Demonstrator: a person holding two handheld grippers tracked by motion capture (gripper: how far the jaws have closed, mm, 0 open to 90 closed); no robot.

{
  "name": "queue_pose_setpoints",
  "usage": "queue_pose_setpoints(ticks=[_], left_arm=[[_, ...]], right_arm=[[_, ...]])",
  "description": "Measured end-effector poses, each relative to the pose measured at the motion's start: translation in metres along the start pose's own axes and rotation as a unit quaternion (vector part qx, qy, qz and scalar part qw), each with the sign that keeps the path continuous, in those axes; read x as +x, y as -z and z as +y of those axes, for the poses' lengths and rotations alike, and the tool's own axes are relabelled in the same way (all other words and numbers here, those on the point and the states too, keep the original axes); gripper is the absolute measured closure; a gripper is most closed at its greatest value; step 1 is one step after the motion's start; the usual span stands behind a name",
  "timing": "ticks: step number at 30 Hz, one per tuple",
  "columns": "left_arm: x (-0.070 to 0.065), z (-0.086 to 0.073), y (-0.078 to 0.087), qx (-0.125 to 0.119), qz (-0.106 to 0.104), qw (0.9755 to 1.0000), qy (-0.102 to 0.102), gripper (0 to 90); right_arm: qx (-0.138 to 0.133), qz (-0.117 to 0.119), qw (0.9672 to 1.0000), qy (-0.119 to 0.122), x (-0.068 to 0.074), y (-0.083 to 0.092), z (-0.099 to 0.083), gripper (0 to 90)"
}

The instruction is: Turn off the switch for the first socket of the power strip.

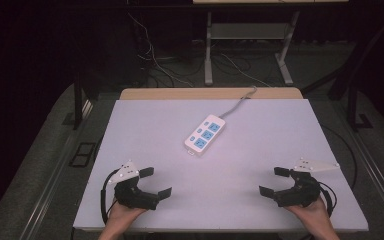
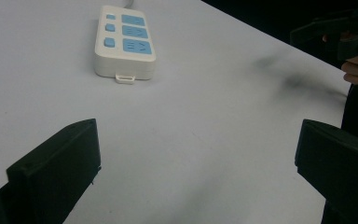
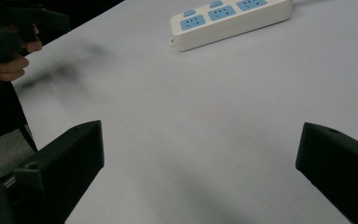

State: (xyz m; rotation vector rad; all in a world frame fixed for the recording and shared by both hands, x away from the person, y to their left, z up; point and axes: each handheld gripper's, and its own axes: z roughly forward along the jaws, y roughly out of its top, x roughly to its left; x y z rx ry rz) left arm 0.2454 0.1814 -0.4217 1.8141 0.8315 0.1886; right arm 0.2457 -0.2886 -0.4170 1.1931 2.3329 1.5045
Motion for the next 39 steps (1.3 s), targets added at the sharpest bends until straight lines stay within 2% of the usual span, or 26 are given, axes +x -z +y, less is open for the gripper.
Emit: queue_pose_setpoints(ticks=[12,25,33,39], left_arm=[[-0.001,0.000,-0.001,0.006,-0.003,1.0000,-0.001,0.0],[-0.003,0.002,-0.002,0.021,-0.006,0.9997,-0.013,0.0],[-0.003,0.010,-0.003,0.022,-0.010,0.9994,-0.026,0.0],[0.000,0.017,-0.009,0.042,-0.010,0.9987,-0.027,0.0]], right_arm=[[0.020,0.013,0.9997,0.001,0.001,-0.004,-0.002,0.7],[0.027,0.018,0.9995,0.002,0.003,-0.006,-0.003,0.7],[0.030,0.016,0.9994,-0.003,0.001,-0.005,-0.005,0.7],[0.029,0.012,0.9995,-0.007,0.000,-0.004,-0.006,0.7]])
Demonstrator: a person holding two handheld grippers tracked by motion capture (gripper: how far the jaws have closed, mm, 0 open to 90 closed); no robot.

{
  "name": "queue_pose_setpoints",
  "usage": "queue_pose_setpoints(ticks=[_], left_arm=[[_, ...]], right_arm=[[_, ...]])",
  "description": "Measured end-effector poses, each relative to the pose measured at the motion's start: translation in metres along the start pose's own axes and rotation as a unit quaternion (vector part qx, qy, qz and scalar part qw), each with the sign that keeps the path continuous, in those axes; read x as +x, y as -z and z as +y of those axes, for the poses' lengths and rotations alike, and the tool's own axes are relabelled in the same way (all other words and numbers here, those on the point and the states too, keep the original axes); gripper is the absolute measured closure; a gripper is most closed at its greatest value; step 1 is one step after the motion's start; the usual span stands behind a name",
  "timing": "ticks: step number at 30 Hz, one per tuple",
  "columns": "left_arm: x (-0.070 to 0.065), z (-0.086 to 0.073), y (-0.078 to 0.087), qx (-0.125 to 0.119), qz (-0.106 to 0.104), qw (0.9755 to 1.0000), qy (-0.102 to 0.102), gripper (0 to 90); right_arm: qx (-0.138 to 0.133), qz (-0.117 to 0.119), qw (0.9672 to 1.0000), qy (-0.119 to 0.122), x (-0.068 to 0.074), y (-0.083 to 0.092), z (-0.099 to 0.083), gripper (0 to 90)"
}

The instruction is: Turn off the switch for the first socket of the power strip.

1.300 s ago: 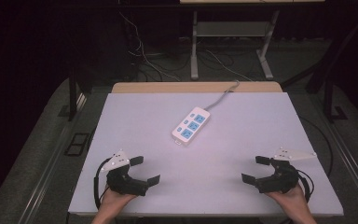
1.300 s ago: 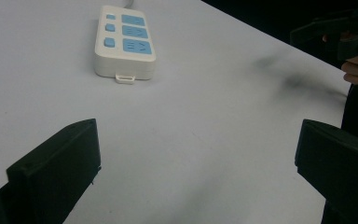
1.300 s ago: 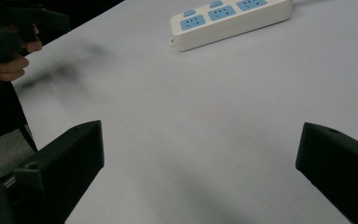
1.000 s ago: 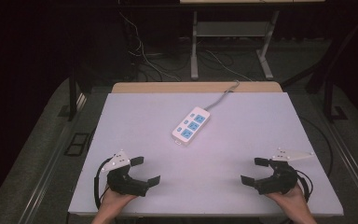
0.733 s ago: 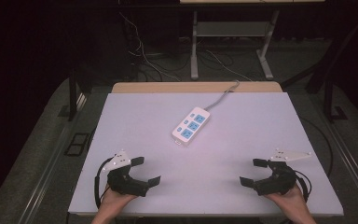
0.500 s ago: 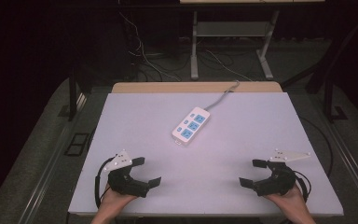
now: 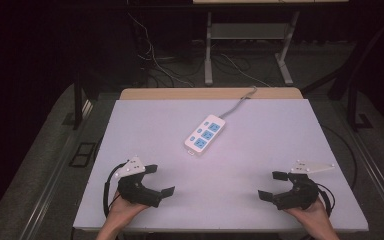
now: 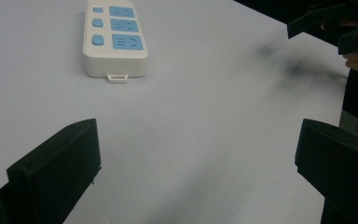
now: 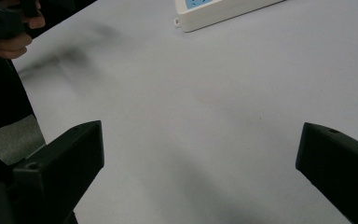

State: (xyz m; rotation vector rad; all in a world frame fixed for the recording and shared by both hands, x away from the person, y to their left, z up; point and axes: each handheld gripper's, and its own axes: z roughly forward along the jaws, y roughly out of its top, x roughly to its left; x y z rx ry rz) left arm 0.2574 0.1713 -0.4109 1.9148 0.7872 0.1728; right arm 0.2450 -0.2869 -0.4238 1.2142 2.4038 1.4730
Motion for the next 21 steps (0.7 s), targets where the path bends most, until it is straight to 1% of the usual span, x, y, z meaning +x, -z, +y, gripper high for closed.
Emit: queue_pose_setpoints(ticks=[3,10,16,21], left_arm=[[0.002,0.003,-0.003,0.007,-0.004,0.9999,0.006,0.0],[0.004,0.013,-0.007,0.032,-0.005,0.9995,-0.004,0.0],[0.007,0.017,-0.010,0.040,-0.008,0.9992,-0.006,0.0],[0.010,0.025,-0.015,0.048,-0.007,0.9988,-0.011,0.0]], right_arm=[[0.001,-0.001,1.0000,0.000,0.000,0.000,0.000,0.7],[0.000,-0.006,1.0000,-0.001,-0.002,0.001,-0.001,0.7],[-0.002,-0.012,0.9999,-0.003,-0.003,0.003,-0.002,0.7],[-0.003,-0.014,0.9999,-0.003,-0.003,0.003,-0.002,0.7]])
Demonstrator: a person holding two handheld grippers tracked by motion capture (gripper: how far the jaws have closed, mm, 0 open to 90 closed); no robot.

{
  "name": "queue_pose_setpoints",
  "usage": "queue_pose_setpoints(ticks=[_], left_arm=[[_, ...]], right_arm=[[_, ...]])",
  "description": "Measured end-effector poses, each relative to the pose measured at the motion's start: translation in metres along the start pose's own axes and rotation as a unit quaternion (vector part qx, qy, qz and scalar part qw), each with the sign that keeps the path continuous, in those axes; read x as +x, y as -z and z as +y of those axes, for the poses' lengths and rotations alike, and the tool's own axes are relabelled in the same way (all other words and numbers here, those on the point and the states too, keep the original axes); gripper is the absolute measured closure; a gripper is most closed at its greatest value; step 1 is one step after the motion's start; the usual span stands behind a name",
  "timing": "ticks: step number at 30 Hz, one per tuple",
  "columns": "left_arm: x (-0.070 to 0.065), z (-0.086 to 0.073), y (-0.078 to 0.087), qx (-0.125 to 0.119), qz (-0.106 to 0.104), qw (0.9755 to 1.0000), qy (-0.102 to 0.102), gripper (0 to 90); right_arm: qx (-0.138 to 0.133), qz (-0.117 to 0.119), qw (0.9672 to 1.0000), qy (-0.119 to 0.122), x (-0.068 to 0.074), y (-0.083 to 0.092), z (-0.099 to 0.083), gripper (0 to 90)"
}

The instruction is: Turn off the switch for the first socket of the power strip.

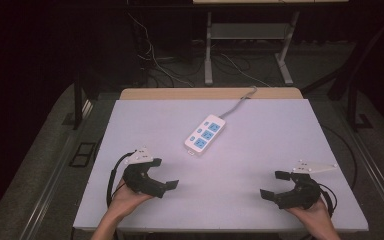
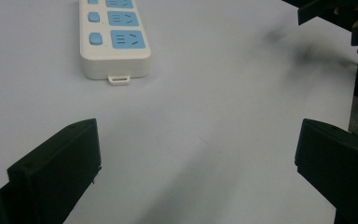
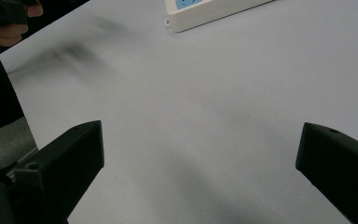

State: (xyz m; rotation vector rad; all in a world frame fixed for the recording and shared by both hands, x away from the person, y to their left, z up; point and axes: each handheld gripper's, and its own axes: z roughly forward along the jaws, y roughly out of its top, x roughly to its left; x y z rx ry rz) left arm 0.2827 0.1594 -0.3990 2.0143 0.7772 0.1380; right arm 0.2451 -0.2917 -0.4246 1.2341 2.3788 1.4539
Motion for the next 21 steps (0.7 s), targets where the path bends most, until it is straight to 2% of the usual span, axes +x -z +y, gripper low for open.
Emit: queue_pose_setpoints(ticks=[11,21], left_arm=[[0.005,0.018,-0.010,0.019,-0.012,0.9996,-0.014,0.0],[0.010,0.035,-0.015,0.033,-0.009,0.9991,-0.026,0.0]], right_arm=[[-0.001,-0.003,1.0000,-0.001,-0.001,0.002,0.000,0.8],[0.002,-0.004,1.0000,0.003,0.000,0.002,0.000,0.7]])
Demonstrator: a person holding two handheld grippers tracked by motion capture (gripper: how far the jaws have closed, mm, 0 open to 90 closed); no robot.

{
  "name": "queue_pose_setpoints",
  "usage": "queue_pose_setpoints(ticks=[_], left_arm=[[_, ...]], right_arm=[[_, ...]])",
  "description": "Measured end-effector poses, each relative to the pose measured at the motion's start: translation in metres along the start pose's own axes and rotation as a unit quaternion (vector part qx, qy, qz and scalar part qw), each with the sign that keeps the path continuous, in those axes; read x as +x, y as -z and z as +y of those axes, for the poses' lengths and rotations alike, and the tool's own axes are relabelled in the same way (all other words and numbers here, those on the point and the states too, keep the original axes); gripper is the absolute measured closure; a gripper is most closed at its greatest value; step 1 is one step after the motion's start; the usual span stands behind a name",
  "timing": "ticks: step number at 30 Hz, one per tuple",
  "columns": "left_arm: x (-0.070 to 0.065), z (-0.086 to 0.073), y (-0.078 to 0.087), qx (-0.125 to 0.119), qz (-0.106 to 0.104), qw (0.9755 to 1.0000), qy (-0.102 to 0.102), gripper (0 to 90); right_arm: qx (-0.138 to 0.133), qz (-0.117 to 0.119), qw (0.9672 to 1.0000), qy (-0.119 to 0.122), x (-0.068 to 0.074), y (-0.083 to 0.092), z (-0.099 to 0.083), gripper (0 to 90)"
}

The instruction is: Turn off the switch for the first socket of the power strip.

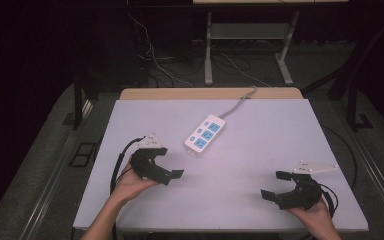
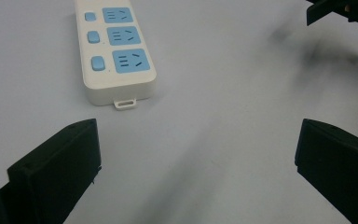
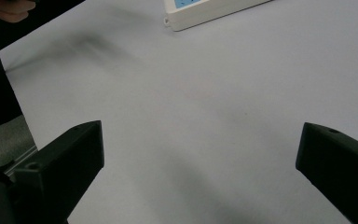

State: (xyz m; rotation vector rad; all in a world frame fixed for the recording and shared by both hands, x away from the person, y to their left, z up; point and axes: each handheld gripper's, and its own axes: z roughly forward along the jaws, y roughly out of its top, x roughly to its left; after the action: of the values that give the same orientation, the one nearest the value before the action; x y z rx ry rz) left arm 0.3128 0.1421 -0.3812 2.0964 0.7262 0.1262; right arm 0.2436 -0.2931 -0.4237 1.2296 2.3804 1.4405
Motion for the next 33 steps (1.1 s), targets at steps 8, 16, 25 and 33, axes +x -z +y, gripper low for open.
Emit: queue_pose_setpoints(ticks=[8,16,25,33], left_arm=[[0.005,0.016,-0.007,0.022,-0.002,0.9996,-0.015,0.0],[0.013,0.033,-0.007,0.027,0.000,0.9994,-0.024,0.0],[0.021,0.052,-0.017,0.041,-0.005,0.9984,-0.039,0.0],[0.024,0.066,-0.025,0.049,-0.014,0.9973,-0.053,0.0]], right_arm=[[-0.002,-0.002,1.0000,0.000,0.000,0.001,0.000,0.7],[-0.004,-0.001,1.0000,-0.002,-0.001,0.003,-0.001,0.7],[-0.006,-0.002,1.0000,-0.001,-0.002,0.004,-0.001,0.7],[-0.009,-0.001,1.0000,-0.002,-0.002,0.004,-0.001,0.7]])
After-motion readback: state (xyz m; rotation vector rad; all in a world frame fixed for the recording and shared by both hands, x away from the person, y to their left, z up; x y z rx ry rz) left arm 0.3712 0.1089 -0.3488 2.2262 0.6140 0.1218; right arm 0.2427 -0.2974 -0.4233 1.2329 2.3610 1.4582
